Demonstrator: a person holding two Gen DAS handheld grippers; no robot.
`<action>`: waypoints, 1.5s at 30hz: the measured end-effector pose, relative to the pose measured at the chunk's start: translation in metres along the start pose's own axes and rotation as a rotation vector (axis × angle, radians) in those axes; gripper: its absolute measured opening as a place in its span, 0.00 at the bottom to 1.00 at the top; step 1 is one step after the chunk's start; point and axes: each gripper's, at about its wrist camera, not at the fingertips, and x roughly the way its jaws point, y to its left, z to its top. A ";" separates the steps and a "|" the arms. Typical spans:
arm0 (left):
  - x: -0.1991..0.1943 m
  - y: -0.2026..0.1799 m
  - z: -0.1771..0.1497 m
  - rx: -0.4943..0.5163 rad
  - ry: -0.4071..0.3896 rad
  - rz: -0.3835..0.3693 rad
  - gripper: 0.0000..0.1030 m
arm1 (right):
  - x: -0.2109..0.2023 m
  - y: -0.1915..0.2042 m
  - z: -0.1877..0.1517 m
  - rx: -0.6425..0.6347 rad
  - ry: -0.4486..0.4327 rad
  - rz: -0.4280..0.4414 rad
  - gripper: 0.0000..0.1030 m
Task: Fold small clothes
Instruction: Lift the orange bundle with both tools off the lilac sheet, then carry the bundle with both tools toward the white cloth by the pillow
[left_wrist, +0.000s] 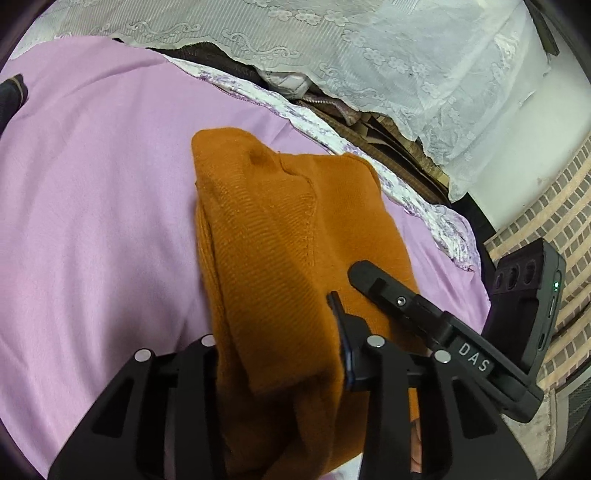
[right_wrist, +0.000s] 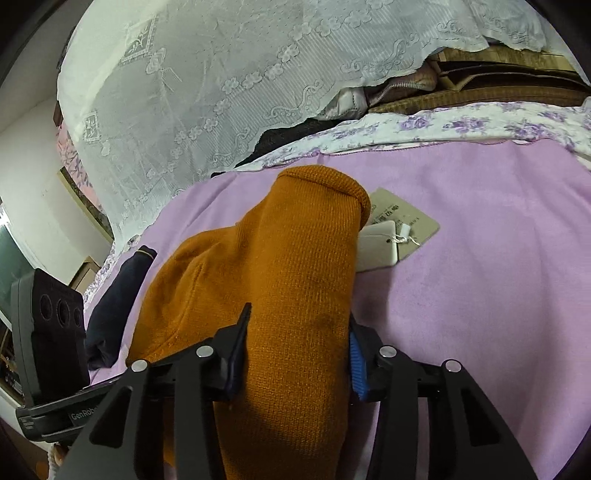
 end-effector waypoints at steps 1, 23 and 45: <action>-0.002 0.000 -0.003 -0.004 0.002 -0.003 0.34 | -0.003 -0.001 -0.002 0.008 0.004 0.004 0.44; -0.046 -0.082 -0.098 0.137 0.080 -0.063 0.34 | -0.126 -0.033 -0.083 0.148 0.029 0.000 0.44; -0.044 -0.275 -0.166 0.448 0.129 -0.214 0.34 | -0.328 -0.111 -0.129 0.247 -0.262 -0.107 0.44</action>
